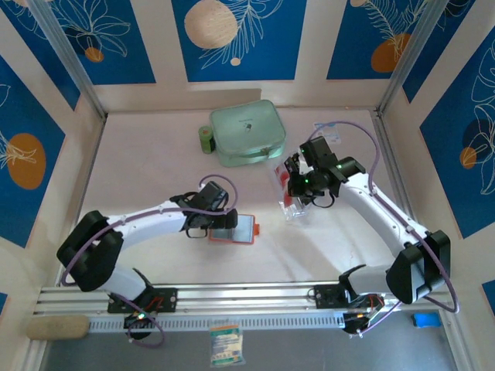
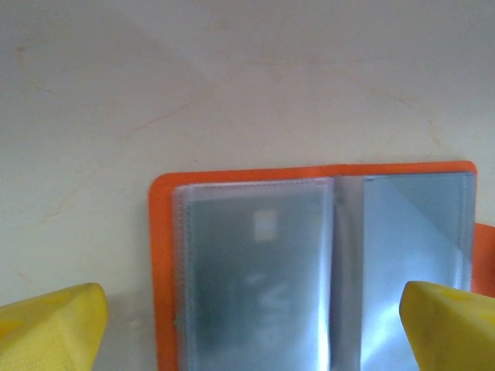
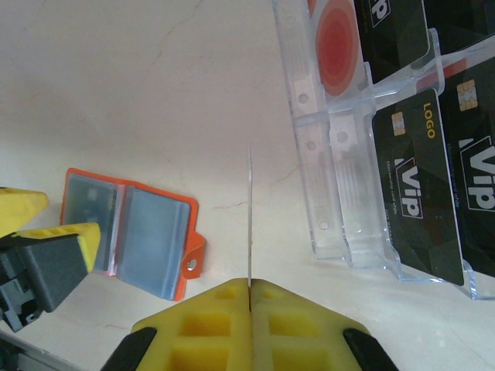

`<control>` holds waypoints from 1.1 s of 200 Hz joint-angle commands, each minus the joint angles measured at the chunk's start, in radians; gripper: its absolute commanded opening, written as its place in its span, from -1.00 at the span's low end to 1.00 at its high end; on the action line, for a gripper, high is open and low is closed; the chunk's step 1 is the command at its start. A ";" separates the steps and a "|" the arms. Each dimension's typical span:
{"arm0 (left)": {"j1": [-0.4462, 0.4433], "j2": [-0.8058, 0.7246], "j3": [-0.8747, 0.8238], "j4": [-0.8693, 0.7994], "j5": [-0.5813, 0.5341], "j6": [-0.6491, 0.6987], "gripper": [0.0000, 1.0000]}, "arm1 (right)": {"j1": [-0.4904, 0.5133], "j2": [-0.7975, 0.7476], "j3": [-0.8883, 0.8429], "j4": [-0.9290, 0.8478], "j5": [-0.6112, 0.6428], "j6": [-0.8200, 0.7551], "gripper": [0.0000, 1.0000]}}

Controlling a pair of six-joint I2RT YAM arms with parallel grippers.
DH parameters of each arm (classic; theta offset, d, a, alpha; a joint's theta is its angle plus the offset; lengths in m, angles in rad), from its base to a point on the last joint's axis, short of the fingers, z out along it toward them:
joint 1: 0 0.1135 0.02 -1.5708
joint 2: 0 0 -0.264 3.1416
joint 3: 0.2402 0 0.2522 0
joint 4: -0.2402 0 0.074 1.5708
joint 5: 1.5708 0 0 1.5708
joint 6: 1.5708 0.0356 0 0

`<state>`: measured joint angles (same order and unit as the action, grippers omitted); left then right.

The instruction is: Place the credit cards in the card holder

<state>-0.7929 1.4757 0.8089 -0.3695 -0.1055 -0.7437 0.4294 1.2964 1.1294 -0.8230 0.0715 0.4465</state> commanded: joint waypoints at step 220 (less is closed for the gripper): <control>-0.139 -0.058 0.049 -0.149 -0.186 -0.143 0.96 | -0.034 -0.167 -0.291 0.389 -0.357 0.203 -1.00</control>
<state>-0.9405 1.4548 0.8677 -0.4480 -0.2462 -0.8852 0.3885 1.1488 0.9199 -0.6220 -0.1715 0.5446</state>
